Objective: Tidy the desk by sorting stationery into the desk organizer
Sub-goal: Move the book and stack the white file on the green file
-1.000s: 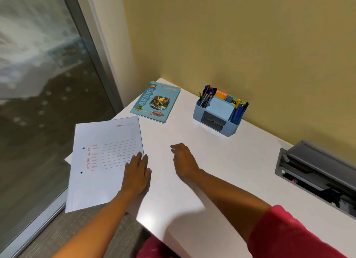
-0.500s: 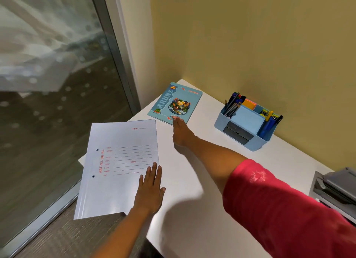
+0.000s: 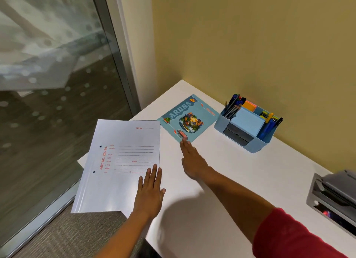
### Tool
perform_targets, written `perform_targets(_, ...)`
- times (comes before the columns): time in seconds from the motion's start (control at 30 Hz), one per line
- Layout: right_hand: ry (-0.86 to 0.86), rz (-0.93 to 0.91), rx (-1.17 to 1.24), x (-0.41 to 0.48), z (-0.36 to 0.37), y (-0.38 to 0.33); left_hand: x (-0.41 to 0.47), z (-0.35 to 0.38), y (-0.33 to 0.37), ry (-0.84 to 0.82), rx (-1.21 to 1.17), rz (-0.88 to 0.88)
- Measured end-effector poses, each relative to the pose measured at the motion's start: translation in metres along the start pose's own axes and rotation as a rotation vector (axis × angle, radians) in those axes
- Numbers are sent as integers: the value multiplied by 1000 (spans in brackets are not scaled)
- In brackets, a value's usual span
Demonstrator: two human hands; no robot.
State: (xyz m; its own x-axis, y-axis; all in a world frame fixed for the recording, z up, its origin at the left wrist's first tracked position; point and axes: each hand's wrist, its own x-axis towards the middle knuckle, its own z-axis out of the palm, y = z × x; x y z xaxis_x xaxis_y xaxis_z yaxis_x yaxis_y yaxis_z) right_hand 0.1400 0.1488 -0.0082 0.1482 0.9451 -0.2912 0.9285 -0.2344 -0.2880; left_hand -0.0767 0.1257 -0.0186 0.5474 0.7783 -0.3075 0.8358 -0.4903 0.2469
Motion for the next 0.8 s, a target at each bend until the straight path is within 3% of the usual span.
perform_targets(0.23,17,37,-33,-60,11,8,1,-2,5,64,25,14)
perform_targets(0.47,86,146,145,-32,-14,-3,2,-11,-6,-54,72,-61)
perform_targets(0.7,-173,82,63,3,-27,-6,8,-13,-16,-40,68,-112)
perform_targets(0.8,-168,89,38,4,-19,-7,7,-15,-21,-11,51,-141)
